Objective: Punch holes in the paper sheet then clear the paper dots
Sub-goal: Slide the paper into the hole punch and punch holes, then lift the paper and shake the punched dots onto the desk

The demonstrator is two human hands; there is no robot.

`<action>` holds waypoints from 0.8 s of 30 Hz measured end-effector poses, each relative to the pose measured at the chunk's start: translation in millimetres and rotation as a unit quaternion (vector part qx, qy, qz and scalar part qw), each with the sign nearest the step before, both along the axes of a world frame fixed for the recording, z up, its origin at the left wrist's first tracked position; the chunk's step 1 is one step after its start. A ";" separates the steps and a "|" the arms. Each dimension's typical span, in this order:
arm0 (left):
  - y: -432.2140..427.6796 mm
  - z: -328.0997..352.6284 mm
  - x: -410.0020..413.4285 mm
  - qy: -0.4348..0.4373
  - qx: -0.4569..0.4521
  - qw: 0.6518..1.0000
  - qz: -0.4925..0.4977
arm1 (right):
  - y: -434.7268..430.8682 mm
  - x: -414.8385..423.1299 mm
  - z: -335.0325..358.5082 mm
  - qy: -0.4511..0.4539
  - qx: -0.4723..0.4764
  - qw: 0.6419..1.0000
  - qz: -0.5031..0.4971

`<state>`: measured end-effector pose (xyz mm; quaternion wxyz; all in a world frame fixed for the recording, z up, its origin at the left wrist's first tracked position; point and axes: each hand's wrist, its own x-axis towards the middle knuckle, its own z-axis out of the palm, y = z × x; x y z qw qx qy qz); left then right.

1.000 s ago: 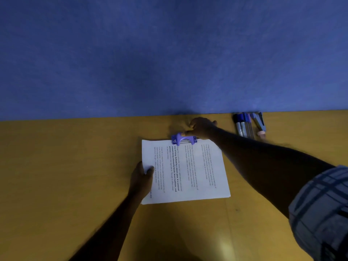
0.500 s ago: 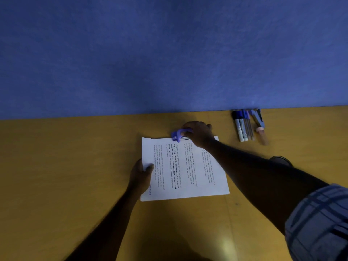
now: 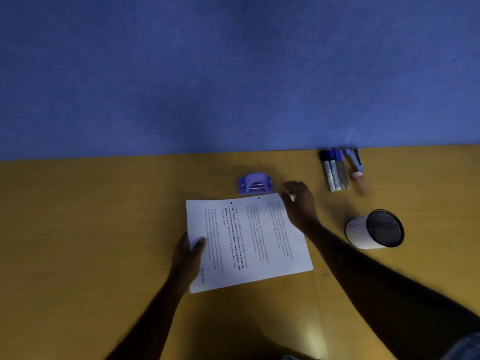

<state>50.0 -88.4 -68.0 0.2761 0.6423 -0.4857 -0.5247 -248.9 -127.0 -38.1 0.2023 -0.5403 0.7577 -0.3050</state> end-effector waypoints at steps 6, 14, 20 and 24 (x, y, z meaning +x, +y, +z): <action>12.7 3.8 2.6 0.012 0.011 1.000 0.012 | 70.9 -4.2 -13.5 -0.007 0.043 0.998 -0.037; 36.7 13.4 0.3 0.063 -0.001 0.998 0.027 | 150.3 -1.8 -8.7 -0.061 0.111 0.981 -0.147; 49.5 28.6 -3.9 0.124 -0.032 0.991 0.048 | 195.5 10.9 0.6 -0.368 0.270 0.879 -0.140; 53.2 40.2 -6.6 0.170 -0.046 0.983 0.058 | 194.1 29.6 5.8 -0.598 0.232 0.741 -0.201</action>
